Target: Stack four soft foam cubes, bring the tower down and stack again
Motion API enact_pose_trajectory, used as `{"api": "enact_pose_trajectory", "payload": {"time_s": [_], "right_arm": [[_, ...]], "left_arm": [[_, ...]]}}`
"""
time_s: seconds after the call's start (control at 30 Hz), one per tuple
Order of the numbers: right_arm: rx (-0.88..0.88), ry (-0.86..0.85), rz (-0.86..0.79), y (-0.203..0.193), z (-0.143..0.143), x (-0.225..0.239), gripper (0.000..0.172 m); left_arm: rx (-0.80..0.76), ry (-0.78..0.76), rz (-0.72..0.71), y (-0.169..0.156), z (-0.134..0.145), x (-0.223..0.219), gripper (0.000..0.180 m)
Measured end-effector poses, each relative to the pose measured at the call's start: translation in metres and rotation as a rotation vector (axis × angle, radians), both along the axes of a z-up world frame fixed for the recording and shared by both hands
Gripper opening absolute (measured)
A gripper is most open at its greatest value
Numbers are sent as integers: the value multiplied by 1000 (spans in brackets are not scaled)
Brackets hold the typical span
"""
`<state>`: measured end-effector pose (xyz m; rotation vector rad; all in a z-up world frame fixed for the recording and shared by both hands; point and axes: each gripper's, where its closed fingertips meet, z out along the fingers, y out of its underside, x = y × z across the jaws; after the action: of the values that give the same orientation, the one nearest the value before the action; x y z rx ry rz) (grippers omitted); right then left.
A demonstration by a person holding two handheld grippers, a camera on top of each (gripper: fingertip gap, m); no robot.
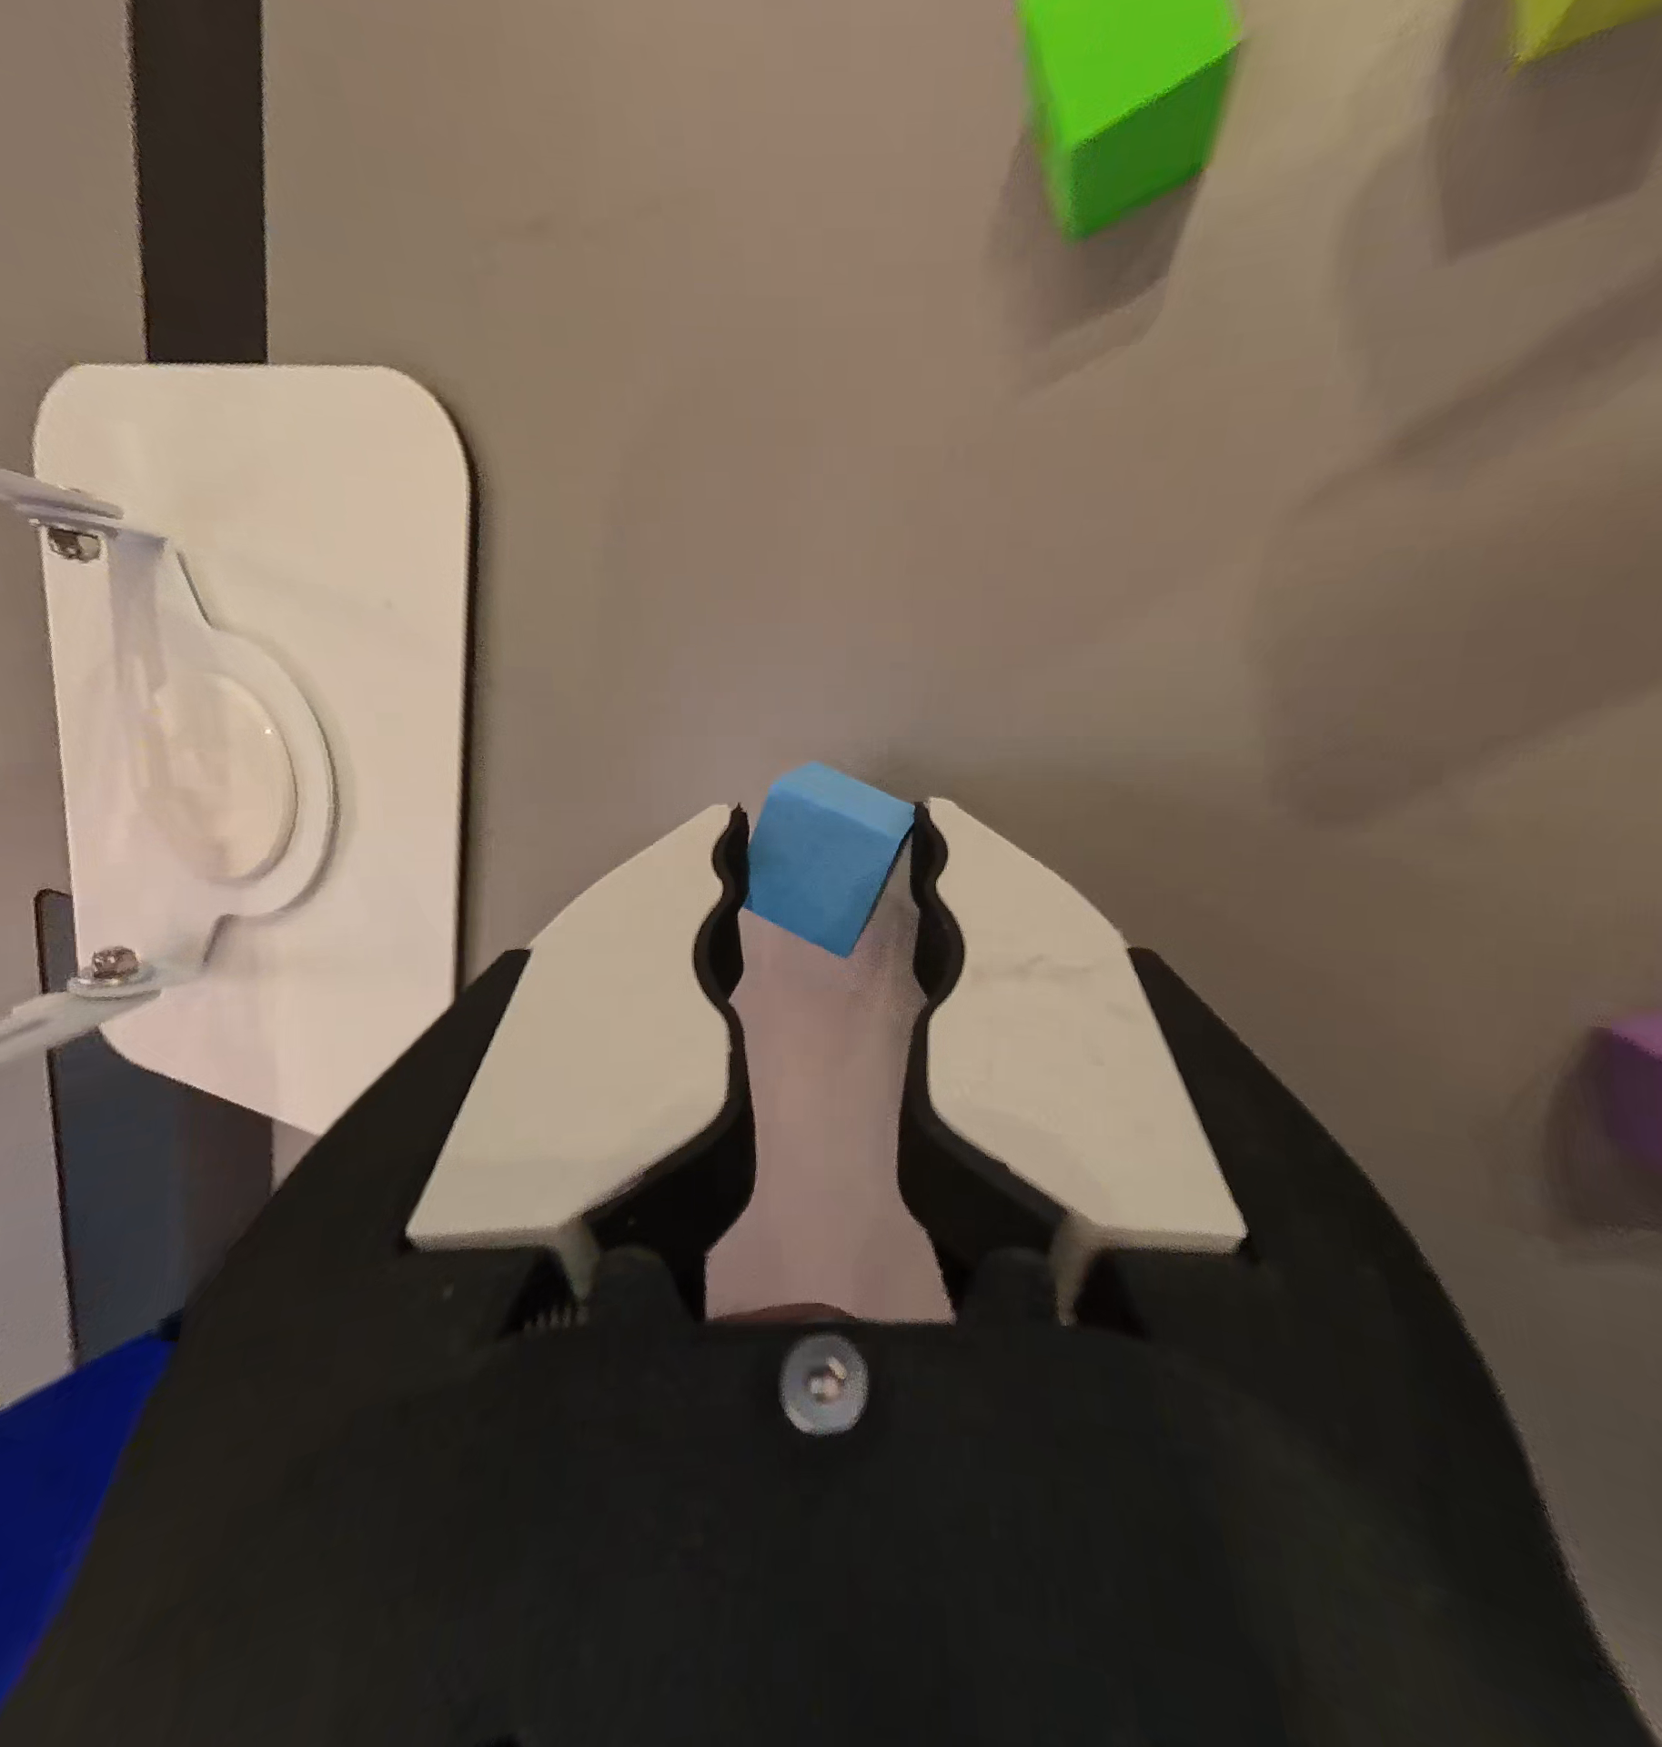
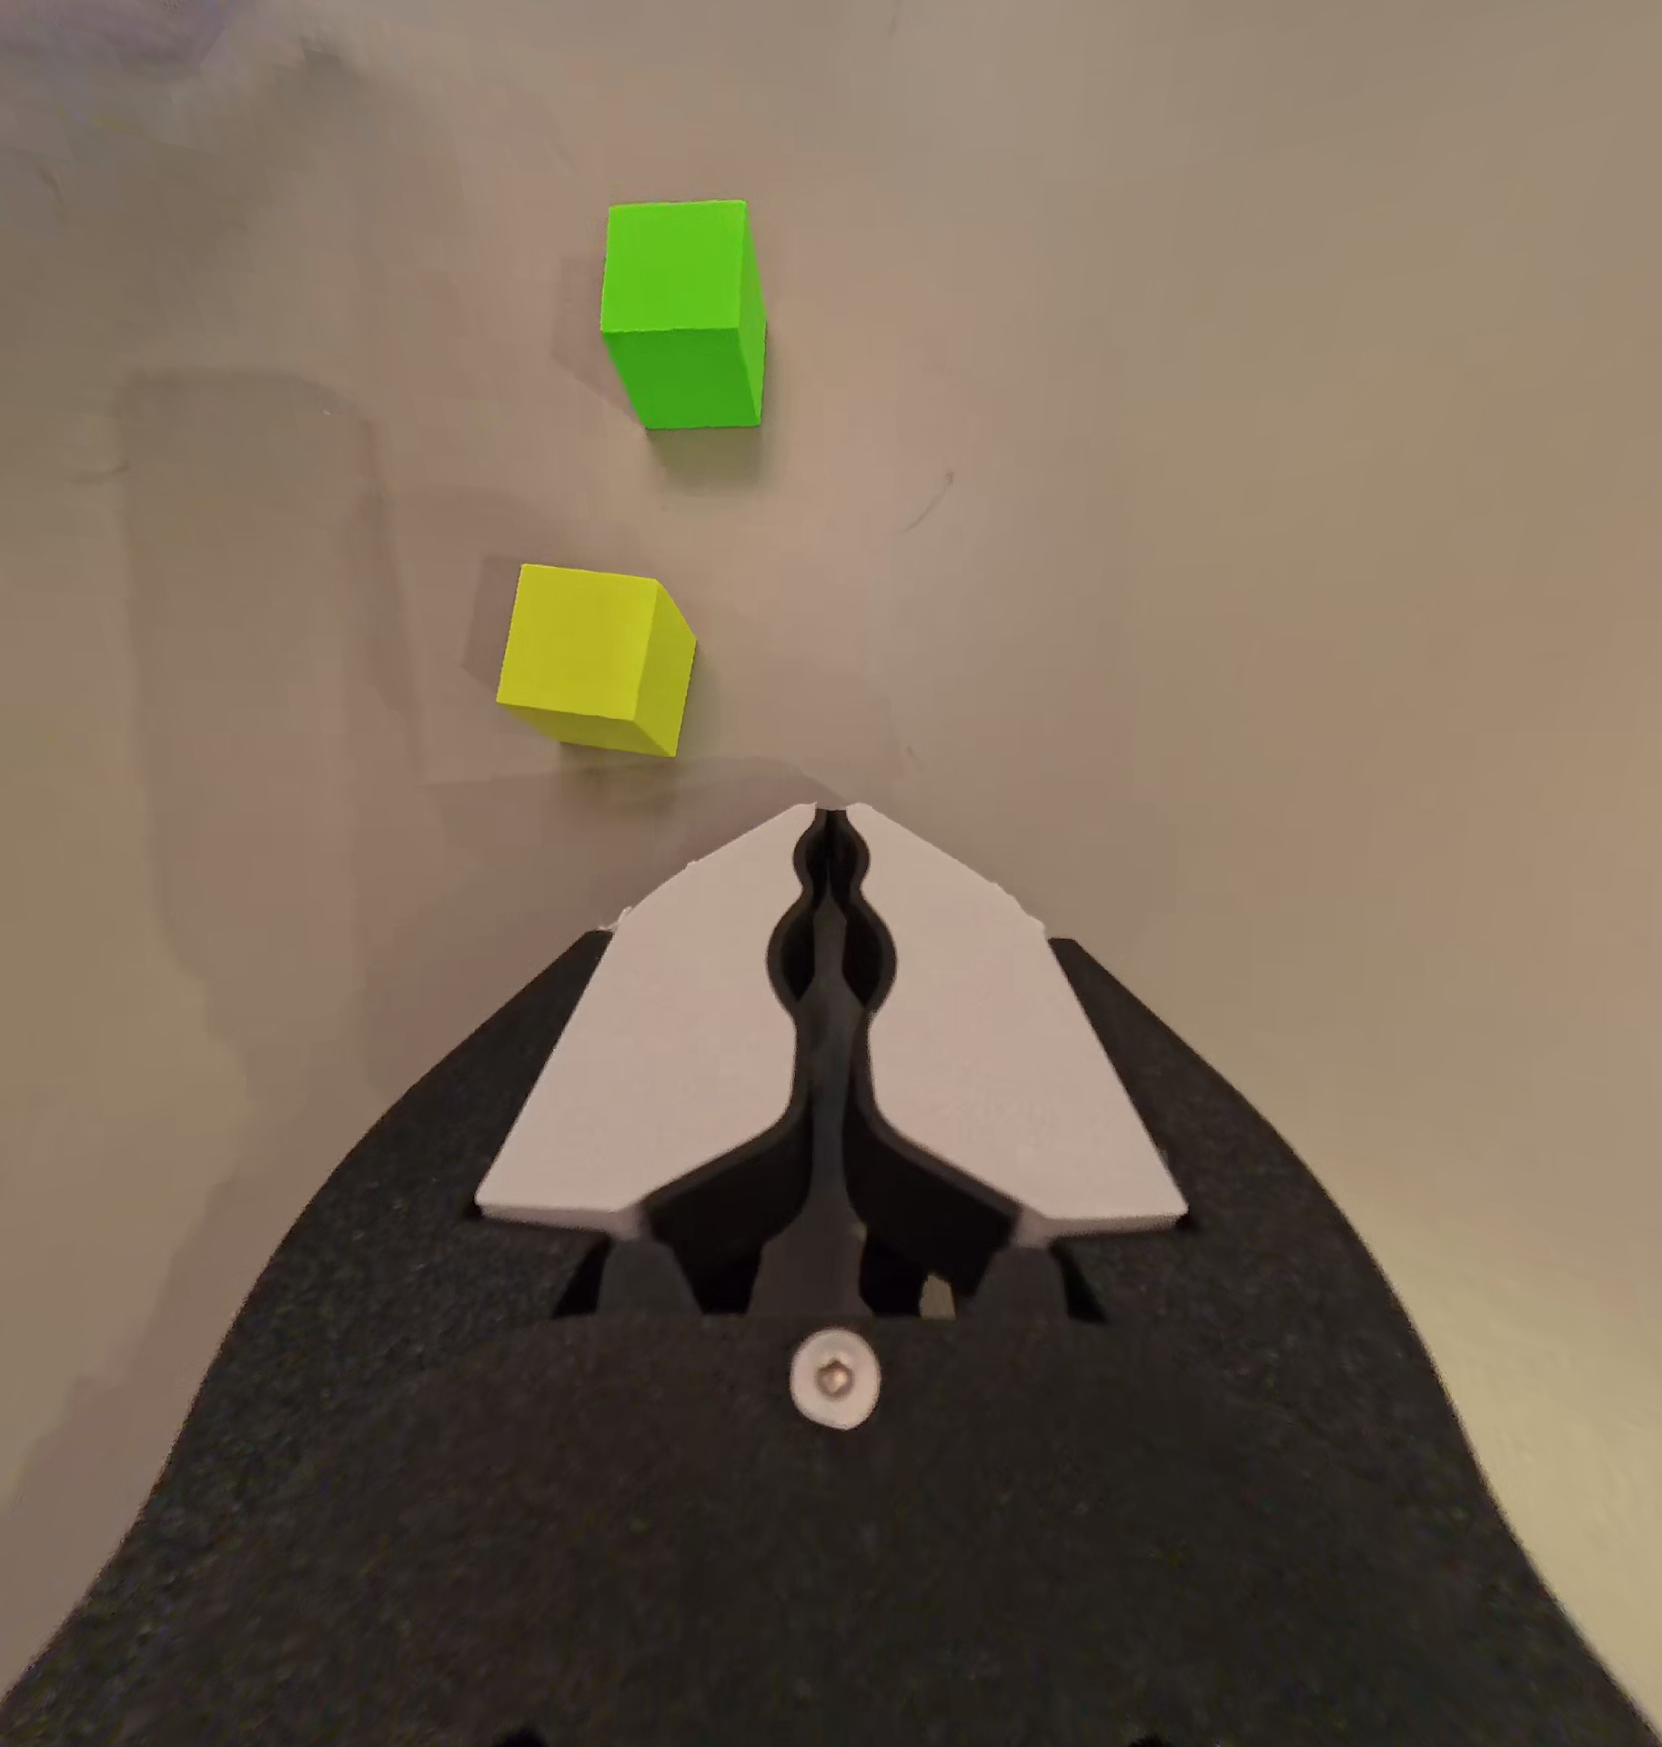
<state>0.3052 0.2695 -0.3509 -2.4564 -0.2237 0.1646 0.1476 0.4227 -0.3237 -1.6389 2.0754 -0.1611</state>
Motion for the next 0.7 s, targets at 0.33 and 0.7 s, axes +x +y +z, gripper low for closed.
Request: {"api": "enact_pose_trajectory", "payload": {"time_s": [0.33,0.7], "right_arm": [[-21,-24,14,-2,0,-7,0],[-29,-22,26,-3,0,-11,0]], "left_arm": [[-177,-198,216,-89,55,-54,33],[-230,-95,358,-143,50,-82,32]]}}
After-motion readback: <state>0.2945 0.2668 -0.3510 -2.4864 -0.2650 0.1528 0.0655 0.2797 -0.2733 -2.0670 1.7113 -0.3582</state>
